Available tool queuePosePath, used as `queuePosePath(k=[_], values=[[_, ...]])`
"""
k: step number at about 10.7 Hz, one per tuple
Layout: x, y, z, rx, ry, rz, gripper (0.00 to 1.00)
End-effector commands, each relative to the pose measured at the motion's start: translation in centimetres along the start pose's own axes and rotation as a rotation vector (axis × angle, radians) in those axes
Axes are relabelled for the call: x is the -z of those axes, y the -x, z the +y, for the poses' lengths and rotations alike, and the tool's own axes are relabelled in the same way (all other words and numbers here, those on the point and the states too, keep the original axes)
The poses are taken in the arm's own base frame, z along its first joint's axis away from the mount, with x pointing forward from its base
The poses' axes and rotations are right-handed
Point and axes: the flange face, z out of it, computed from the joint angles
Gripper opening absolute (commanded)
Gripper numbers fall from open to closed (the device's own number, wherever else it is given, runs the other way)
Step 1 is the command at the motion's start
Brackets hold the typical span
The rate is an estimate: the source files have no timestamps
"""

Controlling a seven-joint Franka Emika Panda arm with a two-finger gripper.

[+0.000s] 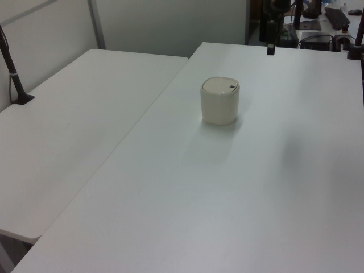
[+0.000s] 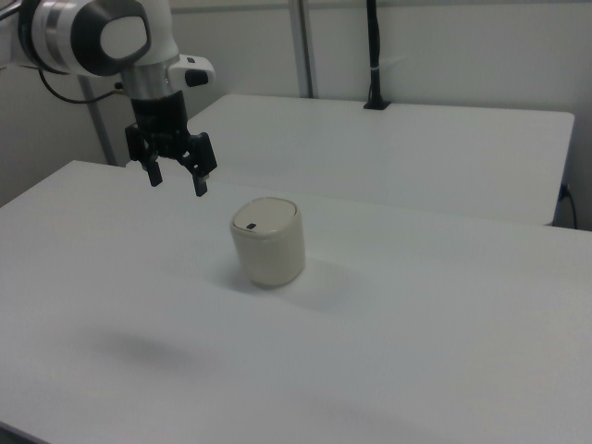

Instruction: Close the trash bin

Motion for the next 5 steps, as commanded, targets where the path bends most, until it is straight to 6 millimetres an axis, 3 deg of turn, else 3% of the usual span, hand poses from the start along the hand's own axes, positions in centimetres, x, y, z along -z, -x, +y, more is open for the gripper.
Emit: queuePosePath(k=[1,5], values=[[0.1,1.4,0.6,-0.019,-0.006,0.005,1.0],[0.7,-0.3,2.1,-0.19,0.0,0.025,1.0]])
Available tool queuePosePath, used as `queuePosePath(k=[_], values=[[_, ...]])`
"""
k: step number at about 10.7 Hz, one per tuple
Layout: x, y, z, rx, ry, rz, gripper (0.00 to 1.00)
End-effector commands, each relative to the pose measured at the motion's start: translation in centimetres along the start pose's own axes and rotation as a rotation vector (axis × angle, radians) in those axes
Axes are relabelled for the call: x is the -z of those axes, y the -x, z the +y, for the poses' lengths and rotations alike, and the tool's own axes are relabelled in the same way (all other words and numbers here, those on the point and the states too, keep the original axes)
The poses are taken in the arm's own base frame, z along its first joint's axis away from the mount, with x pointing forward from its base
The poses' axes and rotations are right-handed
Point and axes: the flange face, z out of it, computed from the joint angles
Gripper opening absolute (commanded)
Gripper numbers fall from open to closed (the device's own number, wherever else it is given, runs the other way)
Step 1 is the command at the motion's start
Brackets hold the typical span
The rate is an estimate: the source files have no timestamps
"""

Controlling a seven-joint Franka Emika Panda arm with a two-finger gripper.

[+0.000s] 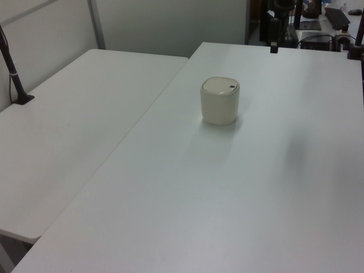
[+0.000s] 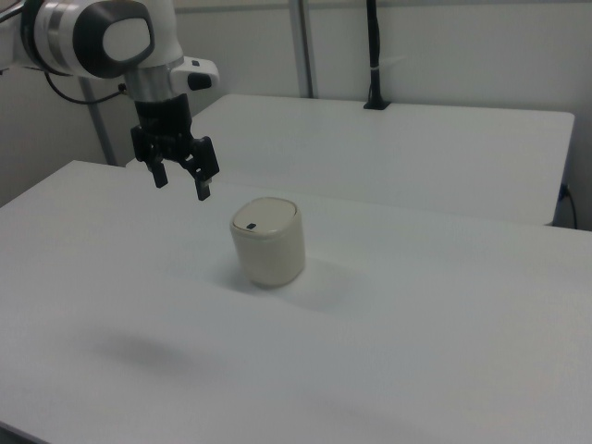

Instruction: Close the trash bin

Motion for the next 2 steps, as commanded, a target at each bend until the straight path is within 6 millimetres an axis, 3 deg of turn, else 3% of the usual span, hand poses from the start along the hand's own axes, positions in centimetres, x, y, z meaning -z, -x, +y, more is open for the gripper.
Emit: queuePosePath(k=[1,2], values=[[0.6,-1.1,1.06,-0.108,0.003,0.025,1.0],[0.67,-1.04,1.06,-0.103,0.003,0.025,1.0]])
